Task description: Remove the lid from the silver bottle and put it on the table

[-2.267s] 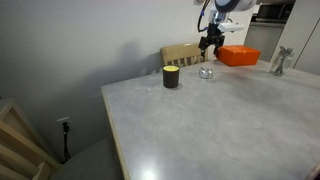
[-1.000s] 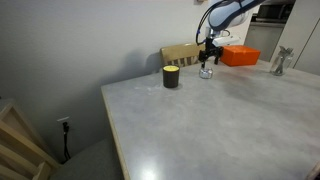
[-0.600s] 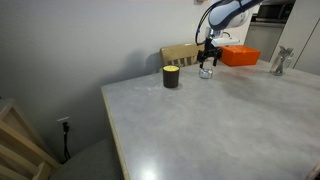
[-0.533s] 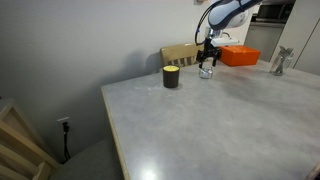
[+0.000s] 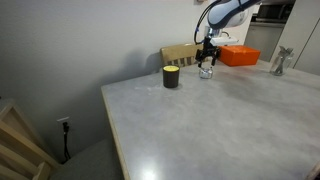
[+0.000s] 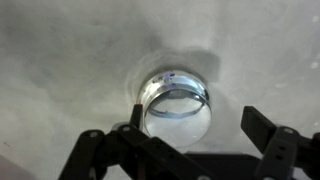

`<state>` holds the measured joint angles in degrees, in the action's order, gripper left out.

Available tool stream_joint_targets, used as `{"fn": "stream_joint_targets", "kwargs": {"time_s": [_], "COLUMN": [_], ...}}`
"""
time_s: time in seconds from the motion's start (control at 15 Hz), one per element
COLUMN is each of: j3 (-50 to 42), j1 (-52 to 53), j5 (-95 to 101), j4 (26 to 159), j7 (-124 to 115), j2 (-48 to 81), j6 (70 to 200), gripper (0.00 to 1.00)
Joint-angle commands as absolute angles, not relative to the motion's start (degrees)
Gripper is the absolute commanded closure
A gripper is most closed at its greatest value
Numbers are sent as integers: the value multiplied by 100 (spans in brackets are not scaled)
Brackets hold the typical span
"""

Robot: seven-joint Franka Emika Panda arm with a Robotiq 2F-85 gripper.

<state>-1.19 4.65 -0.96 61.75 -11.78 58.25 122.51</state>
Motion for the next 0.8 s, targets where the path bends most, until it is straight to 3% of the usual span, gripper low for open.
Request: {"fn": "stream_joint_targets", "kwargs": {"time_s": [0.0, 0.53, 0.6, 0.73], "j3": [-144, -199, -208, -220], "j1": [485, 558, 575, 609], "j5": [-20, 60, 67, 88], "j4": [5909, 5730, 5731, 5743], "j7": [-1115, -1236, -1262, -1292], "j2": [6007, 6248, 6258, 6268], "j6": [12142, 12150, 12162, 12180], "gripper": [0, 0, 25, 32]}}
